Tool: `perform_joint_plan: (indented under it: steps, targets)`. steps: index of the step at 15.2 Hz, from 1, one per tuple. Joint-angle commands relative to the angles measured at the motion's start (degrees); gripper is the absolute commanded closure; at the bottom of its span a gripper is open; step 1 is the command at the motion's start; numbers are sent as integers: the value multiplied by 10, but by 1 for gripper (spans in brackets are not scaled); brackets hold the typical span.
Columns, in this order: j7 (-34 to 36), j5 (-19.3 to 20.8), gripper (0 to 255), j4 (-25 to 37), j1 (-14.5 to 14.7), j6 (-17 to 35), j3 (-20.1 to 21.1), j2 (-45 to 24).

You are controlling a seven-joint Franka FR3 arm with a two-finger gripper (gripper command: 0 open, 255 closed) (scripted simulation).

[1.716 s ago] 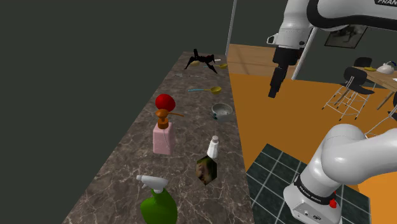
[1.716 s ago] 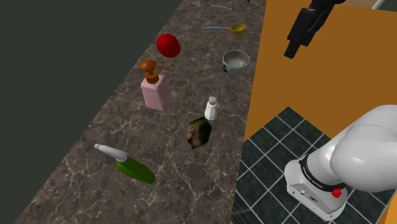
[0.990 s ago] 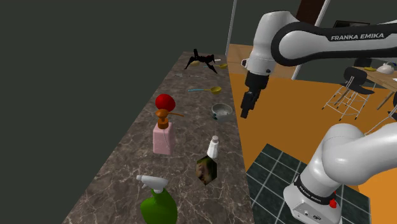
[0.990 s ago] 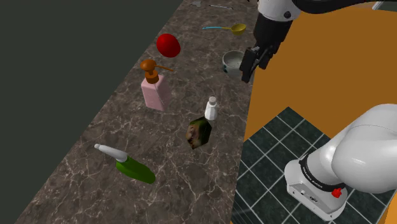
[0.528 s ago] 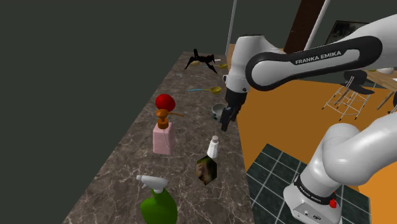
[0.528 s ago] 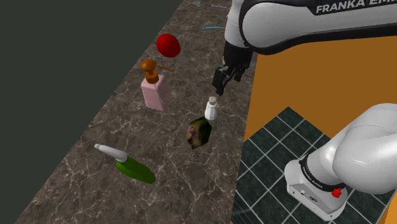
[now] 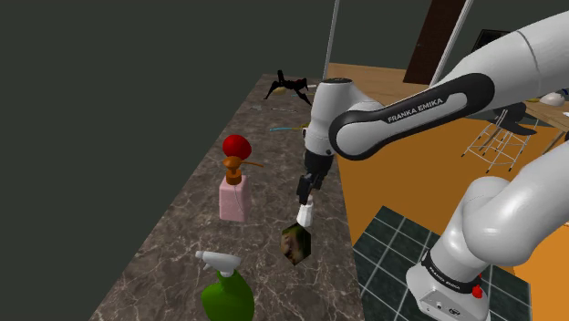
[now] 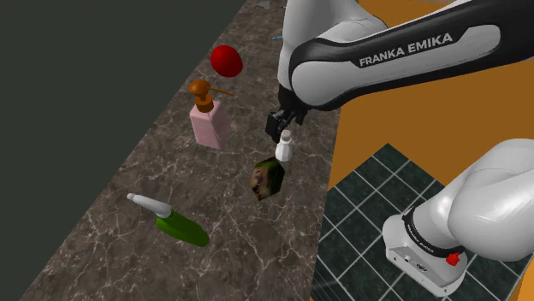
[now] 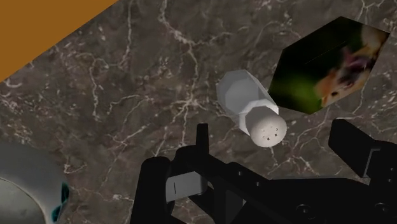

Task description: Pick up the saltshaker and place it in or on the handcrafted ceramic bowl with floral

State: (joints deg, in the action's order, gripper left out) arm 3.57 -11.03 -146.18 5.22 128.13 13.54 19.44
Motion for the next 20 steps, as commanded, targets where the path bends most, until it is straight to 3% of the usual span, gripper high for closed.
perform_joint_plan:
  steps: [1, 4, 11, 12, 20]
  targets:
    - [0, -1, 0, -8, 0, 18, 2, -10]
    - [0, -1, 0, -17, 1, 41, 5, -24]
    - [0, -1, 0, -17, 1, 41, 5, -24]
    - [0, -1, 255, -17, 1, 41, 5, -24]
    - [0, -1, 255, -18, 1, 41, 5, -23]
